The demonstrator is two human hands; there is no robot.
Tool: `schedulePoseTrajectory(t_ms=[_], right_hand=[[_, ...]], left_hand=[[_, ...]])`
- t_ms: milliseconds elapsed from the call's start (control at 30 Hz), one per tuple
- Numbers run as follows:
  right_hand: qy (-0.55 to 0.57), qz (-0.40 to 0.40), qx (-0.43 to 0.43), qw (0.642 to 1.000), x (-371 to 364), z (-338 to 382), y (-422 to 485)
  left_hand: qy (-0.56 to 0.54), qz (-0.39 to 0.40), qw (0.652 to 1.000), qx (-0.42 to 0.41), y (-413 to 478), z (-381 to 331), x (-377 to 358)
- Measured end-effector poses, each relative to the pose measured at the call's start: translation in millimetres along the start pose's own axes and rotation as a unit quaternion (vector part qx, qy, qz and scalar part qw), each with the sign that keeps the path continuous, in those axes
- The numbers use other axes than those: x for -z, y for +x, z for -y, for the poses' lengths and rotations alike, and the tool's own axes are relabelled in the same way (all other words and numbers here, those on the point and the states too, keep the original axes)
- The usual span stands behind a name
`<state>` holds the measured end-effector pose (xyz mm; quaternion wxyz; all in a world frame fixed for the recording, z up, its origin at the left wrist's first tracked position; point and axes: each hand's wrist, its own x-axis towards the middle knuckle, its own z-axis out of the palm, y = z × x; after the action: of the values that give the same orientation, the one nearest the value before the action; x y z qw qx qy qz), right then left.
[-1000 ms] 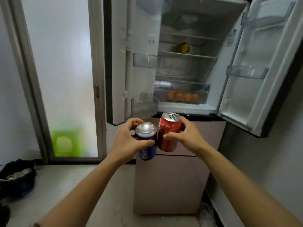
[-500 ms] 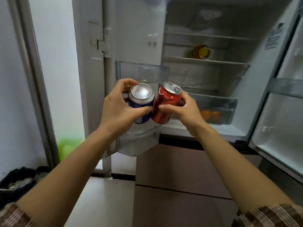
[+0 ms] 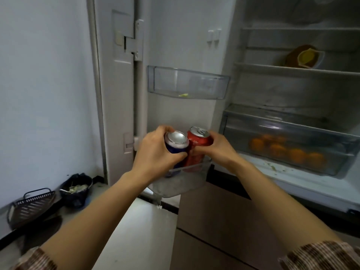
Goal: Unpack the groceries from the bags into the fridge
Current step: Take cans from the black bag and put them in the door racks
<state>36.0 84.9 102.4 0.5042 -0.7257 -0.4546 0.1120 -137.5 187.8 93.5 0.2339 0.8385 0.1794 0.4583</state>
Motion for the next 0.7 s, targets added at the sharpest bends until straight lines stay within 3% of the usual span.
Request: schedulePoseTrajectory(t_ms=[467,700], right_hand=[[-0.107,0.086,0.041,0.99,6.0,-7.2,-2.0],[-0.046,0.077,0.042,0.995,4.6,-7.0,-3.8]], left_hand=[[0.114,0.054,0.99,0.068,-7.8,-6.2,-6.9],[0.172,0.041,0.983,0.052,-10.7,-12.7,-4.6]])
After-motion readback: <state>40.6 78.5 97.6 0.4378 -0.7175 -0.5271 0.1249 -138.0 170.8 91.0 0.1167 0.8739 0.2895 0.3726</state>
